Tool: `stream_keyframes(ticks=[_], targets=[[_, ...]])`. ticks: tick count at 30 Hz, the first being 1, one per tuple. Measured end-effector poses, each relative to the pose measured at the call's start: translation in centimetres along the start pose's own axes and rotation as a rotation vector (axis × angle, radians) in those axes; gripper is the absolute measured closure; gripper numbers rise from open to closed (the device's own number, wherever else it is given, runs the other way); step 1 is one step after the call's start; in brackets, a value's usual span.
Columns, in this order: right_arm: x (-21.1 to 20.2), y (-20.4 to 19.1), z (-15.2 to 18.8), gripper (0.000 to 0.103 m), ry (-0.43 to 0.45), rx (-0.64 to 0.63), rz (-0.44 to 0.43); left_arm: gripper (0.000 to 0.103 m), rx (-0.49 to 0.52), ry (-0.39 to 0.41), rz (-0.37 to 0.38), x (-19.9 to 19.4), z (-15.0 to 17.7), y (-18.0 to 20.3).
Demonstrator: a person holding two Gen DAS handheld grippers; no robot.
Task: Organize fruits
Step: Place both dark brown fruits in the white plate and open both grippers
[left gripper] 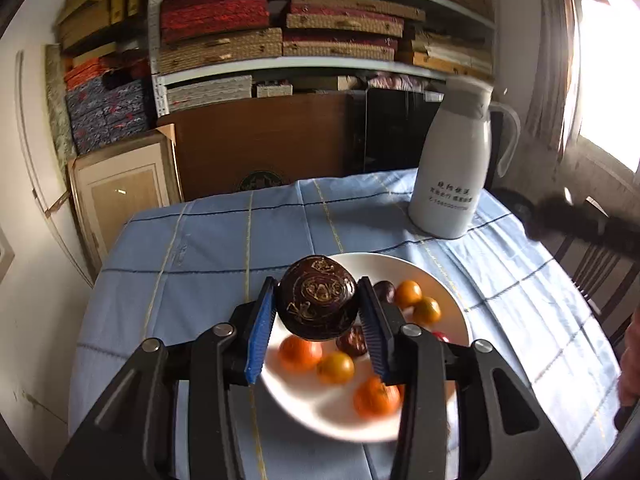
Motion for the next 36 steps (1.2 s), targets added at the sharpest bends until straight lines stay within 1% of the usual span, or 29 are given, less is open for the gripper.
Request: stream_keyframes(ticks=[3, 5, 7, 11, 13, 14, 15, 16, 17, 19, 22, 25, 27, 29, 31, 33, 35, 36], targets=[[3.7, 0.9, -1.3, 0.06, -0.041, 0.018, 0.025, 0.063, 0.004, -0.051, 0.02, 4.5, 0.5, 0.9], [7.1, 1.9, -1.1, 0.06, -0.096, 0.039, 0.038, 0.063, -0.001, -0.09, 0.04, 7.6, 1.3, 1.7], [11.3, 3.3, 0.0, 0.06, -0.171, 0.054, 0.069, 0.063, 0.005, -0.134, 0.058, 10.5, 2.2, 2.5], [16.9, 4.6, 2.3, 0.06, -0.274, 0.038, 0.104, 0.063, 0.044, -0.173, 0.074, 14.1, 3.2, 3.8], [18.5, 4.7, 2.8, 0.06, -0.305, 0.025, 0.102, 0.063, 0.045, -0.186, 0.084, 15.2, 3.4, 4.0], [19.2, 4.7, 3.0, 0.06, -0.317, 0.017, 0.105, 0.063, 0.041, -0.206, 0.089, 16.1, 3.6, 3.9], [20.1, 4.6, 3.2, 0.06, -0.331, 0.003, 0.113, 0.063, 0.031, -0.227, 0.104, 16.4, 3.8, 3.9], [20.9, 4.6, 3.3, 0.06, -0.341, -0.007, 0.119, 0.063, 0.011, -0.241, 0.141, 16.7, 3.9, 3.8], [21.5, 4.7, 3.4, 0.06, -0.35, -0.015, 0.125, 0.063, -0.002, -0.241, 0.153, 16.8, 3.8, 3.6], [22.6, 4.8, 3.6, 0.06, -0.371, -0.019, 0.136, 0.063, -0.007, -0.264, 0.123, 17.2, 3.9, 3.0], [23.6, 4.8, 3.8, 0.06, -0.384, -0.03, 0.153, 0.063, -0.036, -0.323, 0.157, 18.1, 4.5, 2.8], [23.9, 4.9, 3.9, 0.058, -0.397, -0.03, 0.154, 0.063, -0.009, -0.354, 0.139, 18.5, 4.6, 3.0], [24.0, 4.6, 3.9, 0.057, -0.41, -0.043, 0.164, 0.058, -0.004, -0.357, 0.132, 18.6, 4.5, 2.8], [23.9, 4.4, 3.9, 0.057, -0.417, -0.059, 0.177, 0.051, -0.004, -0.359, 0.13, 18.7, 4.4, 2.6], [23.9, 4.3, 3.7, 0.057, -0.417, -0.061, 0.178, 0.048, -0.009, -0.361, 0.123, 18.7, 4.4, 2.4], [23.5, 4.2, 3.4, 0.057, -0.405, -0.061, 0.183, 0.043, -0.015, -0.339, 0.108, 18.2, 4.0, 2.2], [22.8, 4.0, 3.1, 0.057, -0.392, -0.058, 0.183, 0.029, -0.024, -0.295, 0.083, 17.1, 3.4, 1.8], [22.3, 3.8, 2.8, 0.057, -0.382, -0.056, 0.183, 0.026, -0.027, -0.271, 0.073, 16.4, 3.0, 1.7]])
Point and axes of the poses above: each gripper's, at about its wrist camera, not at the fingertips, and x roughly the way its jaws point, y to its right, z to its underside, the point moved 8 cm from there along x, roughly the way its jaws point, and after that the axes turned 5 degrees about -y, right-handed, at the moved point
